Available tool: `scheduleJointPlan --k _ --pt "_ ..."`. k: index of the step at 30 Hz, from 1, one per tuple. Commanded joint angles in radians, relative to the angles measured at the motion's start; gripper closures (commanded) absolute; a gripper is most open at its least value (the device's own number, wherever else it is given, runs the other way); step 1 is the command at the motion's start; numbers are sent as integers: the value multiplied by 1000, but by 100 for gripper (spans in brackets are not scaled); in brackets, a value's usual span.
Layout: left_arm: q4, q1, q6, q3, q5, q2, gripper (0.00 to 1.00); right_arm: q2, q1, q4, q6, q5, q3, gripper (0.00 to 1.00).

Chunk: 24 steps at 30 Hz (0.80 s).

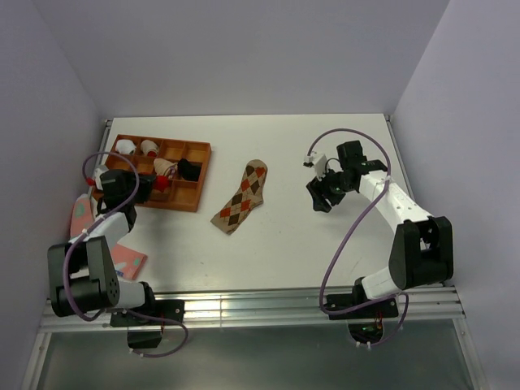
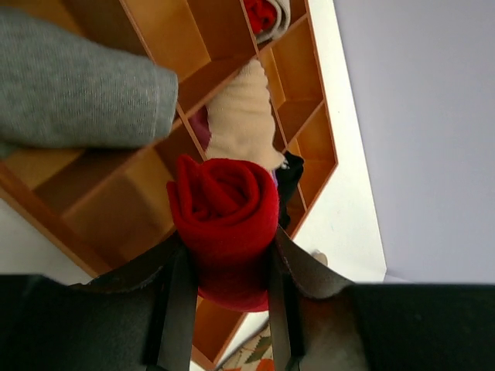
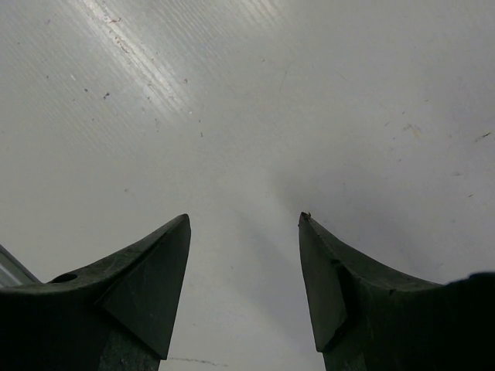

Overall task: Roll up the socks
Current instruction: Place the sock in the storage box.

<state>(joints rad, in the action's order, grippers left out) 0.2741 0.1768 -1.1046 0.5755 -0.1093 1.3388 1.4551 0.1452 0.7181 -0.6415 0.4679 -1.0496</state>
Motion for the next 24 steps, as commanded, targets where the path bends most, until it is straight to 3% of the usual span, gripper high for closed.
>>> scheduleJointPlan --k 1,7,13,18,24 --pt "66 16 61 64 -46 46 100 -33 -6 -22 -14 31 -30 35" --pt "116 20 66 98 -92 152 100 -50 -7 -17 -18 31 -27 35" --pt "50 20 71 101 -98 192 100 -41 -7 -23 -23 28 -16 35" --pt "-104 20 132 161 -76 253 100 -32 -7 -22 -24 28 -20 36" --pt "-361 20 270 357 -89 347 100 -29 -7 -20 -32 20 -17 36"
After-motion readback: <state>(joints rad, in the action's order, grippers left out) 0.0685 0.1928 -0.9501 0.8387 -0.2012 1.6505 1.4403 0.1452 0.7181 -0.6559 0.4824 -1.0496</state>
